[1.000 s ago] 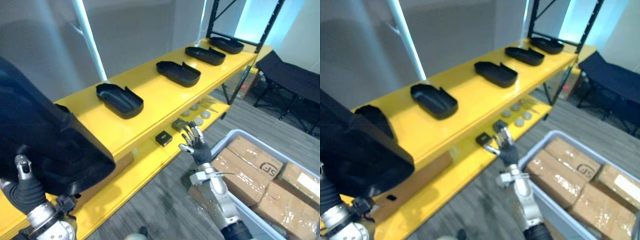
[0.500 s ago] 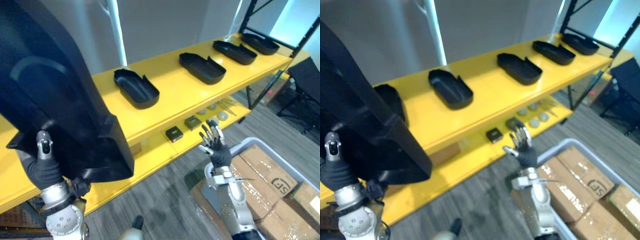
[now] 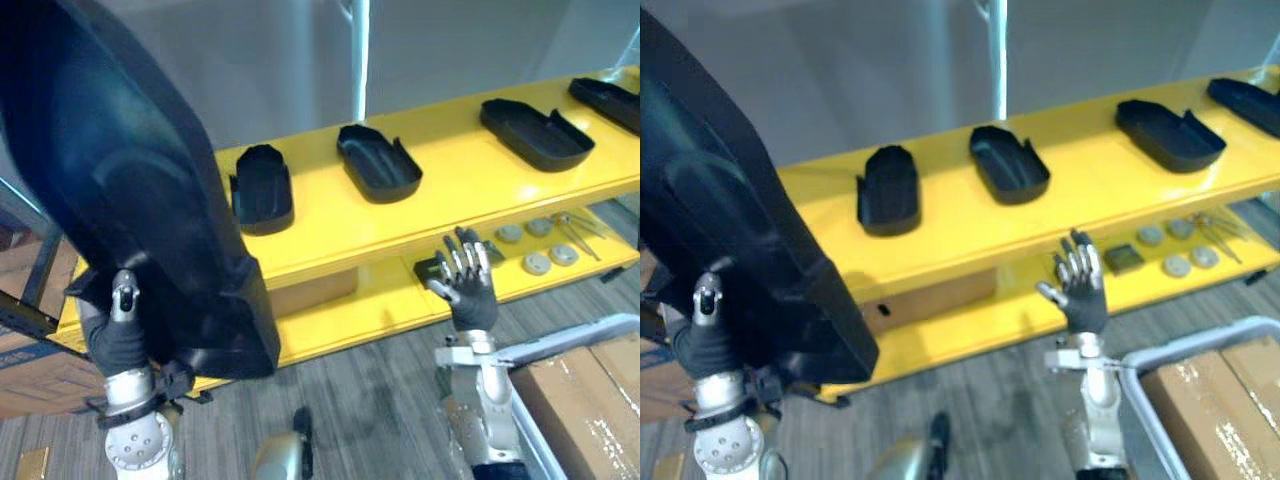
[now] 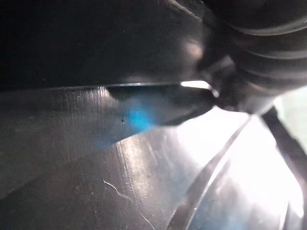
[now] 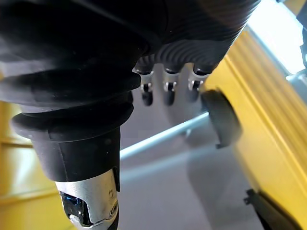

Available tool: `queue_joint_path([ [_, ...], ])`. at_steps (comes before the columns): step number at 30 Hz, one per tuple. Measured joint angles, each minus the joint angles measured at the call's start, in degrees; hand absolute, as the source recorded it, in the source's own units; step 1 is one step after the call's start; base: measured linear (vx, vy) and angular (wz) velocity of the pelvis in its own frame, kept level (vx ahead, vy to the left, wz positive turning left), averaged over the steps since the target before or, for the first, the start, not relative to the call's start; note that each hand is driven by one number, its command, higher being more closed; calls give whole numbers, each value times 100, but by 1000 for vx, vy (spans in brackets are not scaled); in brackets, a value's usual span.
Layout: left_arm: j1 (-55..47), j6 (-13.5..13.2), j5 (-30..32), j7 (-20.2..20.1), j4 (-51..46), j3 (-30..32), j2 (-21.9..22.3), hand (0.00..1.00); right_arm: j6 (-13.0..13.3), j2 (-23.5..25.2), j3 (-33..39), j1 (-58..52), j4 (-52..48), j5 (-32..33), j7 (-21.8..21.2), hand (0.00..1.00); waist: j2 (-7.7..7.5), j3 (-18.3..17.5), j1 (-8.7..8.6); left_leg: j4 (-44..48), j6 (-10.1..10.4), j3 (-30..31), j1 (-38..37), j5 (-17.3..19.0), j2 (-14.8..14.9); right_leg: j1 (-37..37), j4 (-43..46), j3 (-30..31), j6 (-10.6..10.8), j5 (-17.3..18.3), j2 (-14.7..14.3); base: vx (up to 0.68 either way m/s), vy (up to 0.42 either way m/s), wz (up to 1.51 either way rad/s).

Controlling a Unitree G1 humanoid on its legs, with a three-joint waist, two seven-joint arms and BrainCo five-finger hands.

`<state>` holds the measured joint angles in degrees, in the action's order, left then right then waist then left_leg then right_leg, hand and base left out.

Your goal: Walk over and take plastic housings, then place them on the shelf

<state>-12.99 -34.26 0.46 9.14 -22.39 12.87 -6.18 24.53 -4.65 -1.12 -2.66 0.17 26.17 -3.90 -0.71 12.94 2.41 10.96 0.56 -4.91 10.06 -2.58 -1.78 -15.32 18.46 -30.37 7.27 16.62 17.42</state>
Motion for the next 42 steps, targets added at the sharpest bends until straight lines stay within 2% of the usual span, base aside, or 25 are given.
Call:
queue_joint_path([
  [1,107,2,10,-58,29,-8,-52,100,1,7,-1,-7,19,-22,38,0,-4,2,-26,9,-40,45,-5,13,-10,150,317,145,-102,-89,46,125,117,24],
  [2,304,2,39,-101,61,-9,-178,100,5,26,2,-10,37,-44,91,0,-10,6,-40,-83,-71,98,-100,35,12,553,1093,480,-334,-340,141,112,123,13],
  [4,459,1,36,-84,75,-5,-438,100,54,126,22,3,42,-178,134,0,-40,23,-62,-457,-120,147,-490,5,106,1063,2083,1093,-389,-682,203,209,88,-2],
  [5,515,2,36,-39,99,-5,-545,100,123,175,46,20,39,-346,124,0,-20,25,-121,-634,-134,163,-717,-6,181,1162,2013,1296,-449,-380,70,196,23,-1],
  [6,550,5,35,-16,107,-5,-565,100,181,171,52,36,33,-403,123,0,-14,14,-146,-679,-134,172,-780,-5,225,1219,1834,1367,-489,-275,-55,150,-11,11],
  [8,845,43,9,137,166,-56,-582,100,285,153,196,68,-233,-475,27,0,-14,-29,-231,-798,-112,354,-711,9,331,1589,717,1824,-614,-212,-582,108,-46,28],
  [10,921,118,-49,236,208,-93,-556,100,297,99,218,64,-561,-471,4,0,-48,-60,-358,-811,-53,500,-589,-3,315,1765,37,2305,-493,-321,-839,89,-118,52],
  [11,883,235,-38,331,257,-253,-535,100,306,22,218,35,-845,-466,-13,0,-99,-88,-374,-842,96,610,-598,25,228,1742,-334,2464,-392,-642,-884,109,-156,62],
  [12,841,264,-21,334,272,-328,-474,100,309,-25,210,40,-917,-463,-25,0,-80,-103,-379,-848,119,635,-609,24,209,1695,-367,2434,-234,-775,-881,136,-178,56],
  [14,592,356,2,336,266,-665,-138,100,308,-224,180,107,-1062,-482,-41,0,171,-252,-298,-924,304,836,-596,-80,383,1550,-526,2210,-267,-836,-1063,188,-175,45],
  [16,422,418,6,316,216,-753,16,100,311,-267,173,190,-1187,-520,22,0,261,-307,-275,-1002,389,898,-610,-139,490,1411,-647,2008,-291,-846,-1202,185,-158,49],
  [19,363,428,4,342,177,-790,50,100,427,-346,216,323,-1566,-719,188,0,262,-308,-220,-989,406,548,-550,-202,616,1211,-705,1674,-403,-777,-1275,94,-116,58],
  [21,432,418,-2,332,180,-854,53,100,529,-375,350,365,-1711,-958,375,0,255,-304,-246,-738,108,-124,-400,-140,630,1063,-721,1360,-473,-733,-1239,33,-49,75],
  [23,449,401,-9,327,189,-871,63,100,580,-384,455,369,-1746,-1239,533,0,219,-286,-225,-383,-349,-825,-393,79,723,890,-619,1147,-528,-681,-1197,30,-16,56],
  [25,450,395,-9,338,189,-859,68,100,633,-446,489,379,-1794,-1249,522,0,196,-312,-195,-310,-310,-745,-406,37,580,932,-356,1142,-544,-440,-1099,14,17,47],
  [26,448,395,-10,337,190,-859,93,100,683,-472,610,380,-1813,-1258,506,0,150,-351,-278,-461,-218,-591,-414,-24,416,946,-190,1132,-469,-200,-957,-9,33,66],
  [28,416,387,-11,330,190,-849,211,100,695,-504,755,364,-1810,-1253,508,0,197,-382,-327,-640,-228,-507,-403,43,320,986,-50,972,-441,-148,-851,-51,78,65],
  [29,383,370,-62,311,212,-839,287,100,697,-504,949,335,-1808,-1231,508,0,128,-366,-319,-625,-304,-1001,-398,426,341,969,-200,810,-389,-177,-602,-56,121,50],
  [31,375,310,-60,263,257,-800,276,100,699,-478,1064,370,-1802,-1191,530,0,101,-373,-315,-54,-551,-1094,-242,432,429,1038,-131,754,-323,-214,-343,-16,143,27],
  [33,363,195,-47,175,357,-786,280,100,701,-499,1055,384,-1732,-1093,561,0,263,-462,-347,517,-466,-746,-239,430,786,1151,56,860,-291,-232,-221,9,140,-5],
  [34,361,160,-45,144,374,-787,280,100,700,-505,1051,398,-1673,-1101,635,0,353,-472,-340,474,-247,-513,-368,399,881,1167,115,948,-246,-257,-201,35,204,-35],
  [35,346,138,-48,90,387,-779,275,100,698,-496,1046,451,-1545,-1128,761,0,437,-480,-331,188,174,-262,-596,492,858,1220,150,1115,-142,-316,-133,38,281,-37],
  [37,370,139,-49,10,391,-782,215,100,671,-425,1048,468,-1393,-1138,952,0,457,-483,-379,41,524,-367,-762,752,738,1206,44,1267,111,-473,-7,38,370,-29],
  [39,409,162,-64,-156,448,-757,89,100,643,-201,1042,422,-1279,-1241,1125,0,335,-407,-363,9,469,-525,-894,837,549,1102,-221,1461,257,-790,121,9,409,-32],
  [42,403,225,-70,-353,578,-705,-164,100,642,172,865,217,-1278,-1381,1319,0,299,-390,-331,-95,299,-699,-895,873,534,1123,-701,1445,-80,-1642,7,-43,275,-25],
])
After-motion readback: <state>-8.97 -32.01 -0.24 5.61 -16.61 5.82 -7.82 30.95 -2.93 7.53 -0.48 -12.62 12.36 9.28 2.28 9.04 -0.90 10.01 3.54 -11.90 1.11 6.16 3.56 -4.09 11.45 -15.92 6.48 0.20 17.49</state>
